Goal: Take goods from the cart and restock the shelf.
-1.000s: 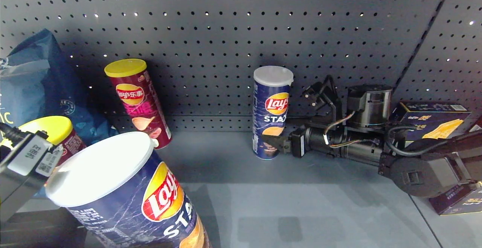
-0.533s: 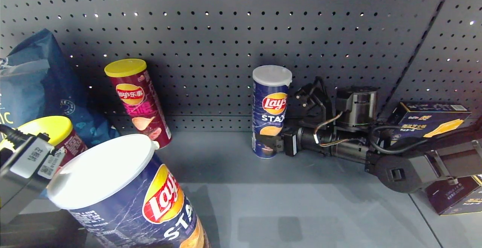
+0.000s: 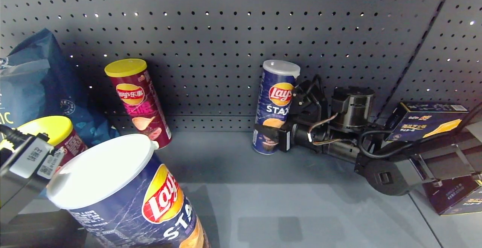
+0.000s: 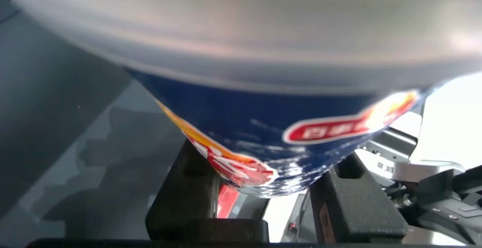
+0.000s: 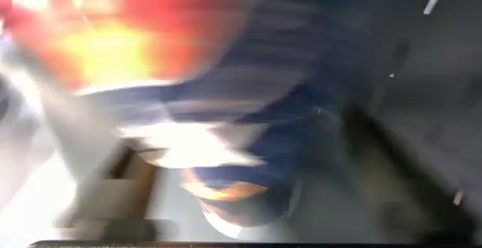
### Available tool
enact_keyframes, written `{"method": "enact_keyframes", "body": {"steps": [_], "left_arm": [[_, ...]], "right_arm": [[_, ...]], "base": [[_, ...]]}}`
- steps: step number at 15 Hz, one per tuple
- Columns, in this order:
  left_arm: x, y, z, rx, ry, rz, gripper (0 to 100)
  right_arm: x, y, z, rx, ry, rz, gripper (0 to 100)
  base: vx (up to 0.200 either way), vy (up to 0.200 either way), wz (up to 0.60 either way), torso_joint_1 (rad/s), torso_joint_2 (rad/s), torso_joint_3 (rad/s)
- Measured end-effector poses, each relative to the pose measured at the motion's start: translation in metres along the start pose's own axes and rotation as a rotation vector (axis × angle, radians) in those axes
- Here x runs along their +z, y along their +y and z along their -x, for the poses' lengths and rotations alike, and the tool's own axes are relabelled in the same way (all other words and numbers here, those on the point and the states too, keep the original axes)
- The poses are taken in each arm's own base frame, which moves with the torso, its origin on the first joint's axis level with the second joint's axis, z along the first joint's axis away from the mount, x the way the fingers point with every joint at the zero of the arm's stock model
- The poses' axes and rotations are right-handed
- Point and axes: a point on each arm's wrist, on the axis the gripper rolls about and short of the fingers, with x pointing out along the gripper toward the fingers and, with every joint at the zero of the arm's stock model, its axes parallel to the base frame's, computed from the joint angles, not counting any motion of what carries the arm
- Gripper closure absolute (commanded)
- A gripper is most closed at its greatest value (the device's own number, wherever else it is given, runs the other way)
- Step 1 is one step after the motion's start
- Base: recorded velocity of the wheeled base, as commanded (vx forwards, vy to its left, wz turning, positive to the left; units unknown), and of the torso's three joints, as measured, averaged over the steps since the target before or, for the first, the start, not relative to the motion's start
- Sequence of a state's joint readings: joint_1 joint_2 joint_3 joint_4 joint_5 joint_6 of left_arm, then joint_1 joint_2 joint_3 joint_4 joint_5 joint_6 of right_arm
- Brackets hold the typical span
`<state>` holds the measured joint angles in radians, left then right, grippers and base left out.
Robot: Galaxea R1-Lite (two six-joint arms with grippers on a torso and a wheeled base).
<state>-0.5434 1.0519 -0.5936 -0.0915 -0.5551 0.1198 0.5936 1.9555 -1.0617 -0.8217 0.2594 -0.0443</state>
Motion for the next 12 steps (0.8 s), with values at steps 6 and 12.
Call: {"method": "enact_keyframes", "body": {"steps": [6,12], "left_arm": [[-0.002,0.0,0.001,0.006,0.002,0.004,100],[-0.006,0.0,0.0,0.006,0.011,0.009,100]], "right_arm": [[-0.011,0.018,0.013,0.032,0.044,-0.012,100],[0.002,0.041,0.049,0.026,0.06,-0.011,100]], "base": [[0.0,0.0,0.0,0.0,0.0,0.0],[0.0,0.0,0.0,0.0,0.0,0.0]]}}
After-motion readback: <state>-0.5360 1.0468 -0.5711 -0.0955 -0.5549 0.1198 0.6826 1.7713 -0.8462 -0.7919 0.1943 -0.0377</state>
